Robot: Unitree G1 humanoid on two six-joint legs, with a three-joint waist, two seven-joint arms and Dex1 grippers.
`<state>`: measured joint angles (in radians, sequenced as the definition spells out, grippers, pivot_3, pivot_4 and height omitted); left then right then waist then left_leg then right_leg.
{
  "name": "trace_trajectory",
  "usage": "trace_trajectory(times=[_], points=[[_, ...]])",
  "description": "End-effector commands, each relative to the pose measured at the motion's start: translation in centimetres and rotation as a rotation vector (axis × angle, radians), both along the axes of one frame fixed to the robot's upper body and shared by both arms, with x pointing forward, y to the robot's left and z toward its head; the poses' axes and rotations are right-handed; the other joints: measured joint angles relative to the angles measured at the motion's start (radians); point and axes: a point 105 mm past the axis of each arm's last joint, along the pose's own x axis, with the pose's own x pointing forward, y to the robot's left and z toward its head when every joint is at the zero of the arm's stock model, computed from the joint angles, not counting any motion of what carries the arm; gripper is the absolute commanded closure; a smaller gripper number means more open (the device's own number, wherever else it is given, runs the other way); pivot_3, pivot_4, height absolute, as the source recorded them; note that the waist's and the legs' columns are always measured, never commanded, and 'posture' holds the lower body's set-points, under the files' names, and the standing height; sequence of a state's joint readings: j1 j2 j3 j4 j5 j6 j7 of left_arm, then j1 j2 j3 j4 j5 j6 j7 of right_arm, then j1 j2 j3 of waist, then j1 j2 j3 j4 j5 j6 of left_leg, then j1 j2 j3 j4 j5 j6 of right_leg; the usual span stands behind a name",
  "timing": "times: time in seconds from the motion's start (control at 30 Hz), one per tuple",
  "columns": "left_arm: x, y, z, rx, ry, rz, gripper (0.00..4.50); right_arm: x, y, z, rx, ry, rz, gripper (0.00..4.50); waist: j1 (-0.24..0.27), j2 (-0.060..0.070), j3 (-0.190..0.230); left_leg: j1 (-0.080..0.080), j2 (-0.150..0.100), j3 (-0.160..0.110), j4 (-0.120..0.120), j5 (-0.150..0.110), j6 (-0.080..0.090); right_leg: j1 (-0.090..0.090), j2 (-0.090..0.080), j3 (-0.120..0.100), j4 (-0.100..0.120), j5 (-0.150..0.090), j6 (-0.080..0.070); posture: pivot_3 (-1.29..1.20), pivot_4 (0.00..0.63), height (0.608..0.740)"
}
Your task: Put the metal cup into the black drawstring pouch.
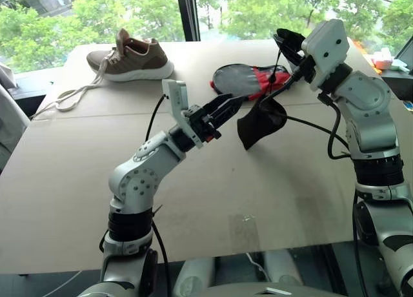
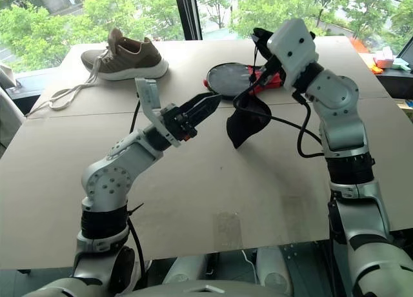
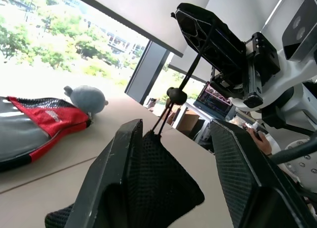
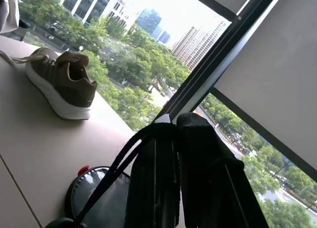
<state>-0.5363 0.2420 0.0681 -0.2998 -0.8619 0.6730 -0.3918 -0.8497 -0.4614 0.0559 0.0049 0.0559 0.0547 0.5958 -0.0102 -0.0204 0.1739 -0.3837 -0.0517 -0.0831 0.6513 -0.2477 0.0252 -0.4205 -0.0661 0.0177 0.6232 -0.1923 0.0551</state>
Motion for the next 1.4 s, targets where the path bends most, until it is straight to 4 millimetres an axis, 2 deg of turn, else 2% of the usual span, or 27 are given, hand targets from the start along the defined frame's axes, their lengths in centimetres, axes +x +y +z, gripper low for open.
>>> trace_trajectory(times=[0.03,0.17,0.33,0.73,0.77,0.87,0.9,1.03,1.17,1.3,1.4], points=[[0.2,-0.6,1.5,-0.023,-0.068,-0.007,2.31,-1.6,0.9,2.3,-0.009,-0.095,0.041,4.50,0.000,0.000,0.000,0.000,0.000,0.000,0.000,0.000,0.000,0.000,0.000,0.000,0.000,0.000,0.000,0.00,0.150,0.736],[1.1,-1.7,1.8,-0.004,-0.097,-0.028,2.31,-2.3,2.1,2.4,-0.020,-0.097,0.086,4.50,0.000,0.000,0.000,-0.001,0.000,0.000,0.000,0.000,0.000,-0.001,0.000,0.000,0.000,0.000,0.000,0.00,0.150,0.736],[1.4,-3.0,1.6,0.057,-0.149,-0.068,2.31,-2.6,2.9,2.0,-0.030,-0.082,0.115,4.50,-0.001,0.000,0.000,-0.002,0.000,0.000,-0.001,0.000,0.000,-0.003,0.000,0.000,0.000,0.000,0.000,0.00,0.150,0.736],[1.6,-3.8,2.2,0.039,-0.183,-0.085,2.31,-3.2,4.0,1.6,-0.028,-0.064,0.153,4.50,-0.001,0.000,0.000,-0.002,0.000,-0.001,-0.001,0.000,0.000,-0.003,0.000,0.000,0.001,0.000,0.000,0.00,0.150,0.736],[1.6,-3.8,2.2,0.037,-0.183,-0.083,2.80,-3.2,4.0,1.5,-0.028,-0.063,0.154,4.50,-0.001,0.000,0.000,-0.002,0.000,-0.001,-0.001,0.000,0.000,-0.003,0.000,0.000,0.001,0.000,0.000,0.00,0.150,0.736],[1.5,-3.8,1.9,0.043,-0.182,-0.084,3.73,-3.3,4.1,1.4,-0.030,-0.060,0.155,4.50,-0.001,0.000,0.000,-0.002,0.000,-0.001,-0.001,0.000,0.000,-0.003,0.000,0.000,0.001,0.000,0.000,0.00,0.150,0.736],[1.5,-3.8,1.8,0.043,-0.179,-0.084,4.24,-3.2,4.2,1.4,-0.031,-0.059,0.155,4.50,-0.001,0.000,0.000,-0.002,0.000,-0.001,-0.001,0.000,0.000,-0.003,0.000,0.000,0.001,0.000,0.000,0.00,0.150,0.736],[1.5,-3.7,1.5,0.046,-0.165,-0.085,4.26,-3.2,4.1,1.5,-0.028,-0.064,0.154,4.50,-0.002,0.000,0.000,-0.002,0.000,-0.001,-0.001,0.000,0.000,-0.003,0.000,0.000,0.001,0.000,0.000,0.00,0.150,0.736],[1.7,-3.6,0.6,0.074,-0.144,-0.077,4.27,-3.2,3.5,3.4,0.042,-0.090,0.148,4.50,-0.002,0.000,0.000,-0.002,0.000,-0.001,-0.001,0.000,0.000,-0.003,0.000,0.000,0.001,0.000,0.000,0.00,0.150,0.736],[1.9,-3.4,-1.5,0.144,-0.117,-0.067,4.27,-3.3,2.2,7.1,0.232,-0.113,0.148,4.50,-0.004,0.000,0.000,-0.002,0.000,0.000,-0.001,0.000,0.000,-0.004,0.000,0.001,0.002,0.000,0.000,0.00,0.150,0.736],[2.0,-3.1,-3.1,0.149,-0.061,-0.074,4.27,-3.6,0.9,10.3,0.468,-0.076,0.187,4.50,-0.003,0.000,0.000,-0.002,0.000,-0.001,-0.001,0.000,0.000,-0.004,0.000,0.000,0.002,0.000,0.000,0.00,0.150,0.736]])
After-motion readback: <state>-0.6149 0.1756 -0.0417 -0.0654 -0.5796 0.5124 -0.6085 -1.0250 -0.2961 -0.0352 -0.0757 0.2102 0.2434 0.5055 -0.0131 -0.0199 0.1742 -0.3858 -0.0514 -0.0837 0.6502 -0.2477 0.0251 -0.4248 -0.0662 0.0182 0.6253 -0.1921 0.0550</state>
